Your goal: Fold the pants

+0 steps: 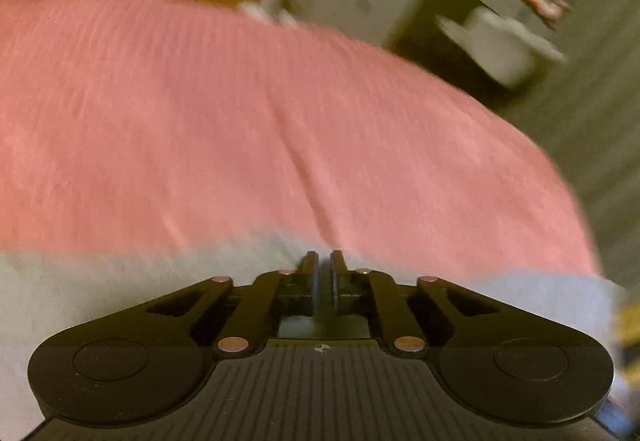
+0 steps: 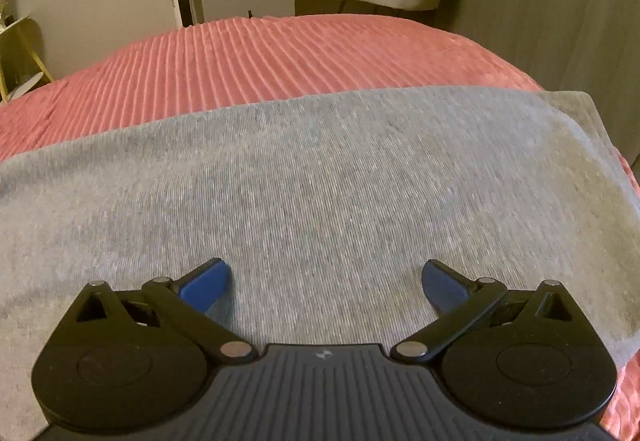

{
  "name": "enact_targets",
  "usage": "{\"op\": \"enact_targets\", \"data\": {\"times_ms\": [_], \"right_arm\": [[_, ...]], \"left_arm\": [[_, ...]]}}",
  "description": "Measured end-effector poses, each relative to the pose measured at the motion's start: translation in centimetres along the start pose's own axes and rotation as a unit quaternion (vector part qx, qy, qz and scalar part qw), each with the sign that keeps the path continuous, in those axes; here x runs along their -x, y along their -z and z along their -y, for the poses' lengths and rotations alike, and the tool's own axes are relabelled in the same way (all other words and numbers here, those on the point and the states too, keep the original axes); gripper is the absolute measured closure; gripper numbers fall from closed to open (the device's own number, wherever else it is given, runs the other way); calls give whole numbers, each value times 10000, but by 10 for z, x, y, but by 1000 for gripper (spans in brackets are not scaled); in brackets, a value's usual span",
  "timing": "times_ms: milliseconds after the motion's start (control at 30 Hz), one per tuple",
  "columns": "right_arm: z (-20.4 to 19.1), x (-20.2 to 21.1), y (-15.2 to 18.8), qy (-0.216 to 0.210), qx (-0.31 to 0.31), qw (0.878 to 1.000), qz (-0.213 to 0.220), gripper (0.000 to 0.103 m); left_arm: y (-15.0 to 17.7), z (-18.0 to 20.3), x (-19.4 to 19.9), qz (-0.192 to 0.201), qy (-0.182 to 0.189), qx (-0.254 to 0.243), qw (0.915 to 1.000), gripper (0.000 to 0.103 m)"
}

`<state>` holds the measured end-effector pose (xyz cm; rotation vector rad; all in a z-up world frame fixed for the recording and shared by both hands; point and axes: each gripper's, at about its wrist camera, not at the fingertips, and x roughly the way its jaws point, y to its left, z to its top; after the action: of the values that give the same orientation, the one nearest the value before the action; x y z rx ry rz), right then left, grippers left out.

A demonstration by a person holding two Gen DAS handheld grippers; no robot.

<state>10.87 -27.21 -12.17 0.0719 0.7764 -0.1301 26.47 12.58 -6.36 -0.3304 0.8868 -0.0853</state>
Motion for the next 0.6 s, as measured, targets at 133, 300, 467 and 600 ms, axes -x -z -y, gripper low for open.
{"op": "enact_targets", "data": {"times_ms": [133, 300, 467, 600], "right_arm": [[2, 0, -1, -49, -41, 10000, 5, 0], [-1, -3, -2, 3, -3, 10000, 18, 0], [1, -2, -2, -33, -11, 10000, 9, 0], [0, -2, -2, -18, 4, 10000, 6, 0]], "left_arm": [[-6, -3, 16, 261, -100, 131, 9995, 99], [12, 7, 32, -335, 776, -91, 9964, 88], [30, -20, 17, -849, 558, 485, 9936, 94], [25, -20, 11, -919, 465, 370, 9940, 94]]}}
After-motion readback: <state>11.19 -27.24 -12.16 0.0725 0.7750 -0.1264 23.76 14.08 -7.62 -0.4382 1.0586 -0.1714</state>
